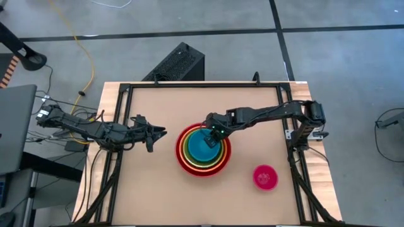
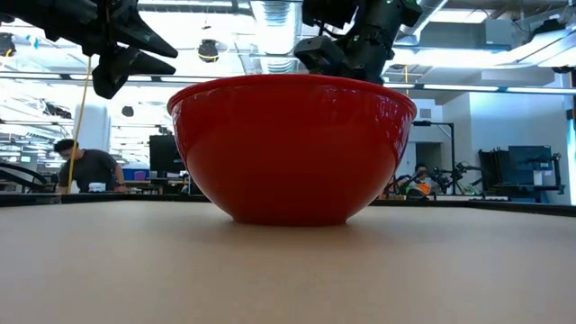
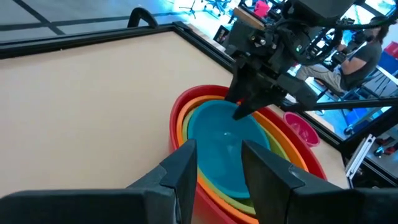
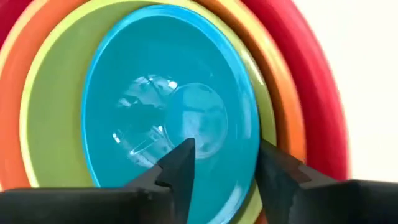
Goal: Nest bowls inside each other
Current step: Stack the blue bowl on top of the green bowl, then stack the pink bowl on top of the blue bowl
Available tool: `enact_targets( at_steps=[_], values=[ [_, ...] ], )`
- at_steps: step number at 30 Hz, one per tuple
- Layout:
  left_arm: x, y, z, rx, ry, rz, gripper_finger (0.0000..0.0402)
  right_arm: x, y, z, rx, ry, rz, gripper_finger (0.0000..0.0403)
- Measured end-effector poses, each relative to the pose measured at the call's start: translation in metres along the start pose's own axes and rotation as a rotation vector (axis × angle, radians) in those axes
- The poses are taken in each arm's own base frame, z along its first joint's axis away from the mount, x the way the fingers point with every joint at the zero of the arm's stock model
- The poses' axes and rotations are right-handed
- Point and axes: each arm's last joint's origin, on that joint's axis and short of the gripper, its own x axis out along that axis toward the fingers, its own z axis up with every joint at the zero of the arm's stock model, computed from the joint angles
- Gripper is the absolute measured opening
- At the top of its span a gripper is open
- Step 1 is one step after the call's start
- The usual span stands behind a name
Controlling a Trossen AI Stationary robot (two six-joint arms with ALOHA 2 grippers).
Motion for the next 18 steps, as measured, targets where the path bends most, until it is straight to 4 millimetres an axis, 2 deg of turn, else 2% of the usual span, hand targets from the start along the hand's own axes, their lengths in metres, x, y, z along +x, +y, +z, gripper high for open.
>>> enact_targets(
  at_steps=[5,12,15,18],
  values=[
    [0.000,0.000,0.000,0.000,-0.002,0.003,0.0114,-0.013,-0.003,0.000,0.010,0.045,0.042,0.0197],
    [0.000,0.000,0.001,0.006,-0.007,0.005,0.0114,-0.054,-0.004,-0.005,0.009,0.027,0.121,0.0201],
    [0.000,0.000,0.001,0.006,-0.006,0.005,0.0114,-0.078,-0.006,-0.017,0.008,0.045,0.131,0.0197],
    [0.000,0.000,0.000,0.006,-0.006,0.005,0.0114,-0.099,-0.007,-0.037,-0.032,0.099,0.109,0.0193]
  ],
)
